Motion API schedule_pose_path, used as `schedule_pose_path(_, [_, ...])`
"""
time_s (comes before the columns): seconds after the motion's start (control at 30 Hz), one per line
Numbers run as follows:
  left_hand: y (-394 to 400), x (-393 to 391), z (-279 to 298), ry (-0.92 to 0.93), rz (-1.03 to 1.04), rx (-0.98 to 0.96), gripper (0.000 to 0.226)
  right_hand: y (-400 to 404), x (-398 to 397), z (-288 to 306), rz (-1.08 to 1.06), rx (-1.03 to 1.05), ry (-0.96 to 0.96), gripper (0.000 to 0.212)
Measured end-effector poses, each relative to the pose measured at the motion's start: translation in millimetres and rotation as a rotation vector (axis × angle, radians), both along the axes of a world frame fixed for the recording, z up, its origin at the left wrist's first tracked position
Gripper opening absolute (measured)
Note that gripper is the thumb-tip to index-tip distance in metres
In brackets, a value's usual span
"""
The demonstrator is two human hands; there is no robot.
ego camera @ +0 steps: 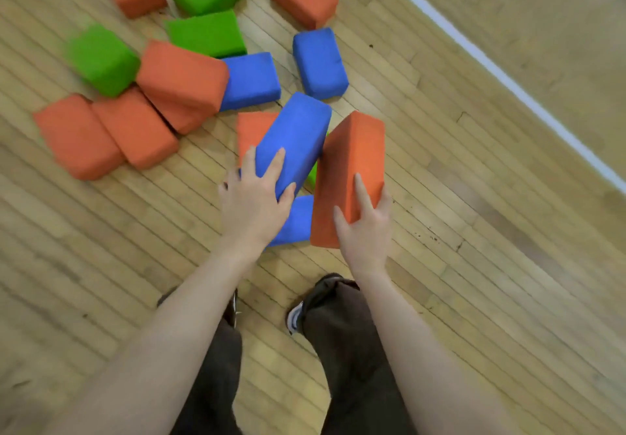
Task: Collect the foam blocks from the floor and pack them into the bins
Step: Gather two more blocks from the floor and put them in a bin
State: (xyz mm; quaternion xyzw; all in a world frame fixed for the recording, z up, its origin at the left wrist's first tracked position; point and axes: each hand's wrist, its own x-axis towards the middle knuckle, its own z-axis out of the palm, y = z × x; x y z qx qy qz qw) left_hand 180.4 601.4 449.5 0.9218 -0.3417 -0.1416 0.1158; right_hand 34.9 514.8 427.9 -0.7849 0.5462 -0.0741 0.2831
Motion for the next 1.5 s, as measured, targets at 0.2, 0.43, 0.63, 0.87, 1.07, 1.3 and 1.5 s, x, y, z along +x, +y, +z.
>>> schedule_pose_path(0.2, [70.9, -2.6, 115.0, 0.025, 0.13, 0.061, 0.058, 44.0, 11.6, 111.8, 0.213, -0.035, 0.034, 0.065])
schedule_pose_path(0.43, [140.0, -41.0, 173.2, 0.022, 0.439, 0.069, 0.056, 77.3, 19.2, 169.7, 0.536, -0.039, 0.012, 0.061])
schedule_pose_path(0.63, [217.7, -135.7, 206.1, 0.029, 0.901, 0.002, 0.056, 128.7, 11.1, 200.3, 1.008, -0.059, 0.015, 0.062])
schedule_pose_path(0.87, [317.1, -292.6, 231.7, 0.064, 1.541, 0.042, 0.056, 263.8, -37.1, 228.0, 1.555, -0.034, 0.031, 0.059])
schedule_pose_path(1.07, [393.6, -412.8, 235.9, 0.05, 1.982, 0.04, 0.053, 411.6, -96.7, 239.8, 1.994, -0.005, 0.004, 0.06])
schedule_pose_path(1.3, [487.2, -515.9, 226.9, 0.126, 2.335, 0.027, 0.053, 566.6, -174.5, 231.1, 2.318, 0.028, 0.002, 0.06])
schedule_pose_path(1.5, [583.3, -538.1, 234.2, 0.137, 2.35, 0.027, 0.053, 657.3, -204.5, 228.6, 2.357, -0.016, 0.051, 0.059])
